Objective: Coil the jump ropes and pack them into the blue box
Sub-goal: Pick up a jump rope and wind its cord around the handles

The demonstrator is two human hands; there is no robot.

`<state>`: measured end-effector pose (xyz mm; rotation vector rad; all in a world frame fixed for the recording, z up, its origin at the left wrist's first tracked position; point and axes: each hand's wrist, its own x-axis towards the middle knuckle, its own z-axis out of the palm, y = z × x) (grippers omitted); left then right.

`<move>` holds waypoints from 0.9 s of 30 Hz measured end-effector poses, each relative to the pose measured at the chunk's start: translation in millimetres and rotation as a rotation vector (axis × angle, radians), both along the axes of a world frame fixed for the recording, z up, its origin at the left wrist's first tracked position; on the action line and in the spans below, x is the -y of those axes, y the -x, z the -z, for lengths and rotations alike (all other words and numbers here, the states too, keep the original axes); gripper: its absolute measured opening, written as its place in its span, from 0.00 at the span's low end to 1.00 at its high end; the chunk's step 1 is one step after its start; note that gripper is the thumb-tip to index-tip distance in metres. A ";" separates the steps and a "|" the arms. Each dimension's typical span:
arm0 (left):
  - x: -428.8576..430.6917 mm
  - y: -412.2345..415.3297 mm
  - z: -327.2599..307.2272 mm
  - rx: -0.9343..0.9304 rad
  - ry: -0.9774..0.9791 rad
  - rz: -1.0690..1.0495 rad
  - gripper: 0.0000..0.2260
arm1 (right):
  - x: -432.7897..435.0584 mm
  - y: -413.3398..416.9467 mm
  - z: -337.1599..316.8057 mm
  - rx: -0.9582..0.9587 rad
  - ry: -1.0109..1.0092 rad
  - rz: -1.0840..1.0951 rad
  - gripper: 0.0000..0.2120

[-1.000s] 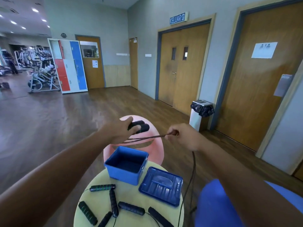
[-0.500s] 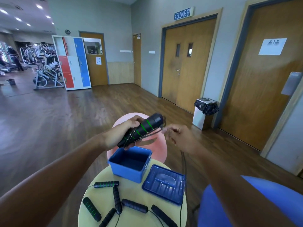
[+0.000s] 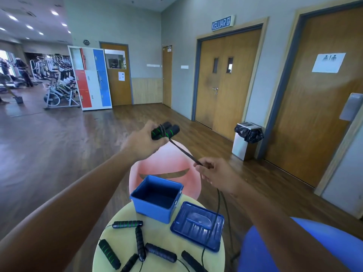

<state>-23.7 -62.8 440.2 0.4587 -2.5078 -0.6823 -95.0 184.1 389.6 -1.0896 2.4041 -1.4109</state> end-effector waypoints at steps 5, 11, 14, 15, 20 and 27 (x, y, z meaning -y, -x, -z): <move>-4.2 4.9 12.9 0.251 0.328 0.124 0.25 | -2.6 3.9 -26.5 -0.246 -0.012 0.002 0.07; -21.8 -11.4 8.4 0.495 0.213 0.477 0.27 | -12.9 11.9 -48.3 -0.336 0.003 0.012 0.06; -28.9 -20.5 -4.9 0.559 0.090 0.597 0.26 | -15.0 17.7 -51.7 -0.327 0.039 0.005 0.05; -29.2 -22.7 -9.1 0.578 0.031 0.633 0.26 | -14.8 19.9 -51.2 -0.318 0.058 -0.003 0.04; -30.9 -36.0 -23.3 0.573 -0.287 0.816 0.24 | -11.0 25.4 -44.2 -0.151 0.232 -0.036 0.04; -25.4 -38.0 -22.2 0.252 -0.729 0.945 0.28 | -2.7 19.3 -23.7 0.127 0.372 -0.002 0.11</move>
